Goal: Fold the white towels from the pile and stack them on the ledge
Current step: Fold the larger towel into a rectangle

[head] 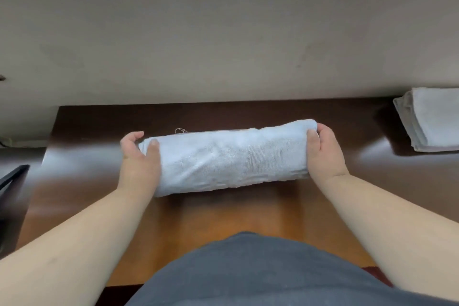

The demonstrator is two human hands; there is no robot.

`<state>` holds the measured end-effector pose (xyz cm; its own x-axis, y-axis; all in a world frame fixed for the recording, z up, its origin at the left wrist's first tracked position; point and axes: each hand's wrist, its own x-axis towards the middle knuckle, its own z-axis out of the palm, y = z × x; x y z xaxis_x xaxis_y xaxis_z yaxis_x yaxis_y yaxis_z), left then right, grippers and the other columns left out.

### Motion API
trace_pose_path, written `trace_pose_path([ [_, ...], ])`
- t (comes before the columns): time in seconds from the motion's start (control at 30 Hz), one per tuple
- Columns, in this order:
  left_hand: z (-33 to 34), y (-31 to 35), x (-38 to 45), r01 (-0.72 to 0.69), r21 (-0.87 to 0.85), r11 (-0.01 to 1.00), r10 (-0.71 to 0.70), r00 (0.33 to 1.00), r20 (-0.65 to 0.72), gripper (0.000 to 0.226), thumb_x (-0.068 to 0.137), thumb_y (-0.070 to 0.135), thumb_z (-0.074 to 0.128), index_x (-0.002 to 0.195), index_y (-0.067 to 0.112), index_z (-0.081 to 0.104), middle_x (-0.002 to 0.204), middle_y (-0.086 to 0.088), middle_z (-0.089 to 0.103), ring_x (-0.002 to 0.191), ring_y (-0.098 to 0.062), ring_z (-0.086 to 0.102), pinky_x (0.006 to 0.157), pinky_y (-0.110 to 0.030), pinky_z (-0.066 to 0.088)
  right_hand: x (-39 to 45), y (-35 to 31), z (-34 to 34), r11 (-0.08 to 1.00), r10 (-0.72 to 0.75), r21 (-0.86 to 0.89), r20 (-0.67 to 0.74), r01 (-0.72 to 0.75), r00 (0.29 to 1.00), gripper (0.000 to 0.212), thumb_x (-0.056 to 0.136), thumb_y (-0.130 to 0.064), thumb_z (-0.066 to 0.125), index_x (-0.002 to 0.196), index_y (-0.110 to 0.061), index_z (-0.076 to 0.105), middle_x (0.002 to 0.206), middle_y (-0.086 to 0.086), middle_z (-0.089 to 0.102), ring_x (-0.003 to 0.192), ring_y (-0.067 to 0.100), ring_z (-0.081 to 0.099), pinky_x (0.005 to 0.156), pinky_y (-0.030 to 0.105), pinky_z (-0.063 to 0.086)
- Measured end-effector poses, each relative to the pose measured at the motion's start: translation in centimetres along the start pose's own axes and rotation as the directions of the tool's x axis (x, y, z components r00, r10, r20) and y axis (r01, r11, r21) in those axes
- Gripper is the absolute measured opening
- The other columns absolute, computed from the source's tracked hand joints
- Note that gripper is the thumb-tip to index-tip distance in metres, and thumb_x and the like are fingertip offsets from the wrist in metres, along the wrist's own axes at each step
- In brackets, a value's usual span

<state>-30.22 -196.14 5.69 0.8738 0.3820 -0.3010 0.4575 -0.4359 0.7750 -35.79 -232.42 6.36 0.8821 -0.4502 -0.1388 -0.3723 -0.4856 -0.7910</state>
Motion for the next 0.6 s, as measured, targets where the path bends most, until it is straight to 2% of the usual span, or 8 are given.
trace_pose_path([
  [0.07, 0.9, 1.2, 1.6, 0.043, -0.033, 0.999, -0.043, 0.999, -0.001, 0.046, 0.092, 0.055, 0.048, 0.133, 0.039, 0.035, 0.123, 0.006, 0.050, 0.095, -0.014, 0.054, 0.084, -0.030, 0.036, 1.9, 0.0, 0.9, 0.997, 0.079, 0.005, -0.009, -0.079, 0.997, 0.034, 0.100, -0.043, 0.033, 0.115, -0.024, 0.057, 0.100, -0.012, 0.062, 0.095, 0.010, 0.059, 0.072, 0.024, 0.042],
  [0.17, 1.5, 1.6, 3.0, 0.101, -0.128, 0.987, -0.092, 0.993, 0.079, 0.081, 0.074, 0.073, 0.048, 0.146, 0.044, 0.026, 0.132, 0.017, 0.042, 0.107, -0.009, 0.050, 0.090, -0.030, 0.035, 3.8, 0.2, 1.7, 0.986, 0.162, 0.037, -0.025, -0.161, 0.987, 0.026, 0.100, -0.046, 0.034, 0.093, -0.035, 0.056, 0.087, -0.016, 0.060, 0.085, 0.004, 0.057, 0.068, 0.024, 0.040],
  [0.23, 1.4, 0.5, 2.8, 0.071, -0.050, 0.996, -0.061, 0.981, 0.185, 0.093, 0.071, 0.070, 0.060, 0.150, 0.043, 0.018, 0.143, 0.019, 0.037, 0.123, -0.012, 0.046, 0.098, -0.030, 0.036, 4.6, 0.2, 2.2, 0.982, 0.187, 0.025, -0.009, -0.186, 0.982, 0.027, 0.099, -0.047, 0.035, 0.086, -0.036, 0.055, 0.086, -0.017, 0.060, 0.082, 0.001, 0.056, 0.069, 0.025, 0.042],
  [0.33, 1.8, -1.3, 2.9, 0.036, 0.188, 0.981, -0.074, 0.977, 0.200, 0.085, 0.081, 0.053, 0.070, 0.149, 0.046, 0.019, 0.153, 0.008, 0.036, 0.127, -0.024, 0.049, 0.095, -0.029, 0.034, 5.0, 0.9, 3.0, 0.976, 0.196, -0.097, 0.008, -0.194, 0.981, 0.027, 0.099, -0.049, 0.033, 0.097, -0.035, 0.056, 0.088, -0.018, 0.059, 0.084, 0.003, 0.056, 0.075, 0.031, 0.039],
  [0.4, 2.6, -1.7, 3.1, 0.029, 0.236, 0.971, -0.076, 0.979, 0.191, 0.075, 0.084, 0.052, 0.068, 0.144, 0.051, 0.022, 0.142, 0.007, 0.045, 0.106, -0.026, 0.057, 0.087, -0.030, 0.037, 4.9, 1.6, 3.3, 0.964, 0.174, -0.206, 0.012, -0.168, 0.985, 0.031, 0.100, -0.050, 0.031, 0.099, -0.032, 0.056, 0.086, -0.015, 0.058, 0.085, 0.013, 0.056, 0.074, 0.032, 0.037],
  [0.47, 3.4, -1.6, 3.4, 0.014, 0.261, 0.965, -0.067, 0.979, 0.193, 0.068, 0.085, 0.054, 0.065, 0.138, 0.055, 0.024, 0.122, 0.007, 0.049, 0.080, -0.015, 0.054, 0.075, -0.030, 0.039, 5.0, 1.9, 3.6, 0.944, 0.174, -0.290, 0.028, -0.159, 0.984, 0.034, 0.101, -0.050, 0.031, 0.102, -0.028, 0.058, 0.090, -0.012, 0.057, 0.093, 0.020, 0.056, 0.077, 0.032, 0.035],
  [0.5, 3.7, -1.5, 3.7, -0.001, 0.282, 0.959, -0.055, 0.980, 0.192, 0.065, 0.085, 0.056, 0.064, 0.137, 0.055, 0.024, 0.119, 0.006, 0.050, 0.076, -0.014, 0.052, 0.072, -0.030, 0.039, 5.3, 1.9, 3.6, 0.933, 0.185, -0.321, 0.038, -0.163, 0.982, 0.038, 0.102, -0.050, 0.031, 0.110, -0.025, 0.060, 0.095, -0.009, 0.057, 0.099, 0.023, 0.056, 0.079, 0.031, 0.034],
  [0.6, 3.8, -0.9, 4.8, 0.004, 0.308, 0.952, -0.061, 0.983, 0.175, 0.071, 0.082, 0.061, 0.064, 0.138, 0.050, 0.023, 0.136, 0.000, 0.052, 0.098, -0.028, 0.057, 0.080, -0.034, 0.040, 5.7, 1.2, 3.3, 0.927, 0.300, -0.247, 0.030, -0.284, 0.953, 0.051, 0.098, -0.058, 0.036, 0.133, -0.025, 0.055, 0.117, -0.002, 0.062, 0.112, 0.024, 0.055, 0.085, 0.030, 0.034],
])
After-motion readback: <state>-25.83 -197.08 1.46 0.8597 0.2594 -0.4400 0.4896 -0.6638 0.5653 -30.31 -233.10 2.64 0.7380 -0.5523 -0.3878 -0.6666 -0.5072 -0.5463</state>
